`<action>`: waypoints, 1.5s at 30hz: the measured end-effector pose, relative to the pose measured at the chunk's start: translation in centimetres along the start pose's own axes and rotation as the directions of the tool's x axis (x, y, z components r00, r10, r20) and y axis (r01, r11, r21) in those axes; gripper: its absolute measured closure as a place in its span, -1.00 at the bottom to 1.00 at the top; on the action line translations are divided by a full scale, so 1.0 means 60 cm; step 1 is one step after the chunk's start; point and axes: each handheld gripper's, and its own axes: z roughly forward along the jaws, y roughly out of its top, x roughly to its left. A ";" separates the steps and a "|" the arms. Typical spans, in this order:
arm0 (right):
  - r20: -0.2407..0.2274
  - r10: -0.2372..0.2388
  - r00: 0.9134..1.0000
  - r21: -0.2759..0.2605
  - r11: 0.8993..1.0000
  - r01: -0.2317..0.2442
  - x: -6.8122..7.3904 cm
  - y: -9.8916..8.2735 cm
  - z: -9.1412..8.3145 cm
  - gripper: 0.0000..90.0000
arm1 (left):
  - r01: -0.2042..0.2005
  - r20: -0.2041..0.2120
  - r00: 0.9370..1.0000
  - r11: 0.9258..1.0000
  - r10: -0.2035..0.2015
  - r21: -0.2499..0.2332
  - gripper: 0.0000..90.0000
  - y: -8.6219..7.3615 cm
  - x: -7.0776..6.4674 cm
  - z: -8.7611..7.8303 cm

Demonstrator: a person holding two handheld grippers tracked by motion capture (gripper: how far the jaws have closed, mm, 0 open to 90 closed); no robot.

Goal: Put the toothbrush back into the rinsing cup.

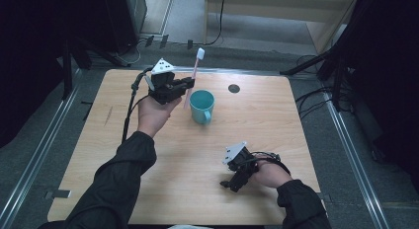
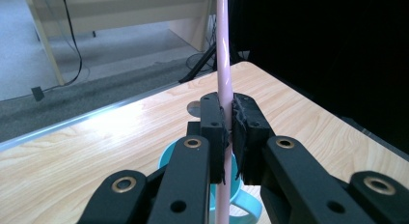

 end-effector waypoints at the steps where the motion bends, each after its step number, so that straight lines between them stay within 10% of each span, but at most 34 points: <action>1: 0.000 0.000 1.000 0.000 1.000 0.000 0.000 0.000 0.000 -1.00 | 0.005 0.002 1.000 1.000 -0.005 0.002 0.87 -0.001 0.000 0.004; 36: -0.006 -0.005 1.000 0.001 1.000 0.005 0.000 -0.001 0.000 -1.00 | -0.038 -0.041 0.998 0.998 0.040 0.057 0.87 -0.016 -0.006 0.129; 45: -0.004 -0.007 1.000 0.000 1.000 0.007 0.000 0.000 0.000 -1.00 | 0.014 -0.045 0.999 0.995 -0.009 0.098 0.87 -0.043 0.006 0.134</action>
